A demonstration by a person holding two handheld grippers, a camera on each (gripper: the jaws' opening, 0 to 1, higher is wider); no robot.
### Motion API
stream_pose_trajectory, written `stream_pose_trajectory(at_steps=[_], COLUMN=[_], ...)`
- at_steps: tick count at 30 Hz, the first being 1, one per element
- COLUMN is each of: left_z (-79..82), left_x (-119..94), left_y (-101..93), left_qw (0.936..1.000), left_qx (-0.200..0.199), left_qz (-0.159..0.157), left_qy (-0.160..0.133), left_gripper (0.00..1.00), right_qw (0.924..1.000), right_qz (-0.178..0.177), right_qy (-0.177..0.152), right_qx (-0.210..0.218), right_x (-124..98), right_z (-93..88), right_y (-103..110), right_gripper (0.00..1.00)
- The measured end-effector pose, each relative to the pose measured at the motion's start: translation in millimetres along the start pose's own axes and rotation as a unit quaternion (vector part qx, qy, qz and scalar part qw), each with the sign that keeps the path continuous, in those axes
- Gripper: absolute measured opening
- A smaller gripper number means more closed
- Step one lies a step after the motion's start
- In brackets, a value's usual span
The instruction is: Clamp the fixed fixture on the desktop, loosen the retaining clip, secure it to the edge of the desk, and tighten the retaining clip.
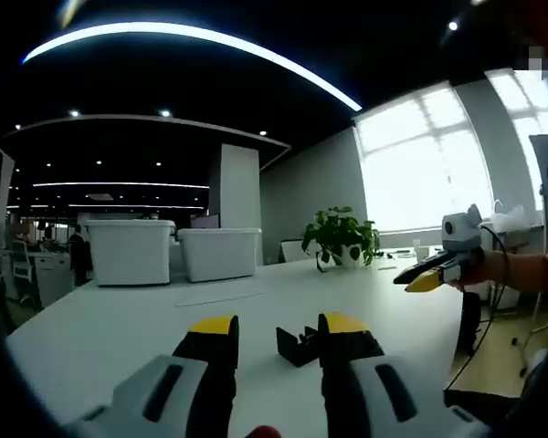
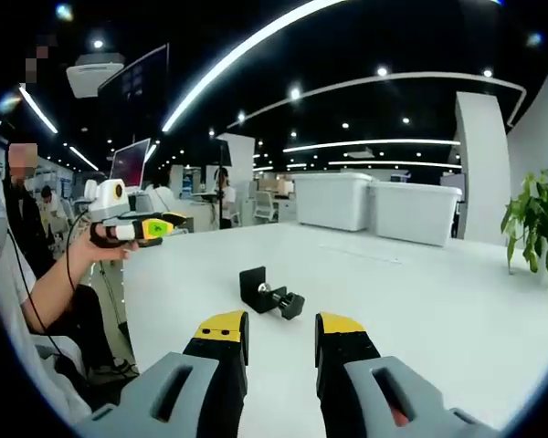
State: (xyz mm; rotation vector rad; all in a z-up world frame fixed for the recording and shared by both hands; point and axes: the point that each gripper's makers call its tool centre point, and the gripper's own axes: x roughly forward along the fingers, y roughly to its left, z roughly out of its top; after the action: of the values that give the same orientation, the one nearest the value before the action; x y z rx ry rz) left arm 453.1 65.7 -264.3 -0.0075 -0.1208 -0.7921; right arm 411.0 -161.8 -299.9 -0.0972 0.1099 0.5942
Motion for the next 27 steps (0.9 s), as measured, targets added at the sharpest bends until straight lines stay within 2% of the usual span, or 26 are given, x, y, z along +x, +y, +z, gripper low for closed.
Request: stream_pose_trajectory(at_steps=[23, 27], left_z=[-14.0, -17.5], left_x=[11, 17], left_y=[-12.7, -11.3], left_qw=[0.9998, 0.9997], left_qx=[0.014, 0.013], left_qz=[0.003, 0.014], left_qy=[0.017, 0.017], left_gripper=[0.35, 0.35], right_qw=[1.0, 1.0], right_qz=[-0.003, -0.003], right_qy=[-0.003, -0.005], right_qx=[0.004, 0.005], right_x=[-3, -2], right_z=[-4.3, -3.4], right_y=[2, 1], right_gripper=[0.28, 0.28])
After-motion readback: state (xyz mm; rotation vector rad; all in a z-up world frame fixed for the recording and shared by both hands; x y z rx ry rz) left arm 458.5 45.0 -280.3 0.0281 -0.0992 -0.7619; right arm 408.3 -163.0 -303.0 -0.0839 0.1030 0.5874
